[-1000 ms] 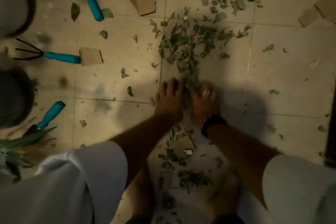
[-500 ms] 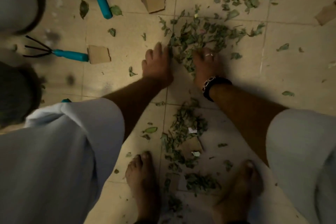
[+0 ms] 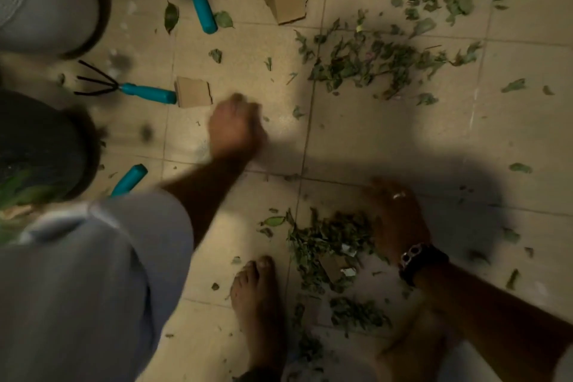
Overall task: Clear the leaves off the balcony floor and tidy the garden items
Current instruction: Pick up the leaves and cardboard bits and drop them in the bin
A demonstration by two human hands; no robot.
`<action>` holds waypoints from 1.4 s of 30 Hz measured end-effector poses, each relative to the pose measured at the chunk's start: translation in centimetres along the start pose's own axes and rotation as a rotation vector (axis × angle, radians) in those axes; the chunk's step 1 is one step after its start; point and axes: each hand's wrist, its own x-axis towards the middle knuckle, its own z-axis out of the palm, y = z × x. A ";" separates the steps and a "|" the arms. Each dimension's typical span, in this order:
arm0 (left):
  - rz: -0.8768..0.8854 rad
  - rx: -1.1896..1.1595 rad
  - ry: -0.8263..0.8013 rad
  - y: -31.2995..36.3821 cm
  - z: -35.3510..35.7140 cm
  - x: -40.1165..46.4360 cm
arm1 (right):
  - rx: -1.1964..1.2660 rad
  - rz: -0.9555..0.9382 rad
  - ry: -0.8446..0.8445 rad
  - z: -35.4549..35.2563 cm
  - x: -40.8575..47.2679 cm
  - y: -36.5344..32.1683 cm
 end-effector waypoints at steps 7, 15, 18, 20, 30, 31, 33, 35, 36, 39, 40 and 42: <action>-0.340 0.028 -0.316 -2.8 0.1 8.4 | -0.108 0.286 0.001 -1.0 6.0 2.2; 0.119 -0.184 -0.243 4.9 3.7 -9.5 | -0.067 0.148 -0.073 2.4 0.5 -1.2; -0.014 -0.221 -0.047 3.7 2.6 -5.1 | -0.071 0.159 -0.079 1.3 0.2 1.3; -0.129 -0.076 0.008 2.0 1.4 0.2 | -0.072 0.244 -0.003 -0.4 1.3 3.7; 0.019 0.035 -0.164 0.1 3.1 3.9 | -0.109 0.590 -0.073 -4.3 9.5 7.1; 0.118 0.039 -0.151 1.4 4.7 0.9 | -0.125 0.538 -0.078 -3.7 9.0 6.1; 0.262 -0.030 -0.242 4.3 7.0 -5.6 | -0.133 0.364 -0.073 -1.6 6.6 3.6; 0.395 -0.131 -0.442 6.9 8.3 -11.0 | -0.126 0.216 -0.132 0.7 3.2 0.9; 0.419 -0.207 -0.520 7.7 8.1 -13.0 | -0.115 0.143 -0.171 1.5 1.6 -0.1; 0.305 -0.436 -0.354 6.7 6.8 -15.7 | -0.059 0.032 -0.237 2.1 -1.7 -0.1; 0.272 -0.355 -0.237 5.7 6.2 -15.6 | -0.050 0.069 -0.167 1.9 -2.2 0.9; 0.151 -0.258 -0.111 2.9 4.8 -14.6 | -0.047 0.297 0.004 1.0 -2.8 3.6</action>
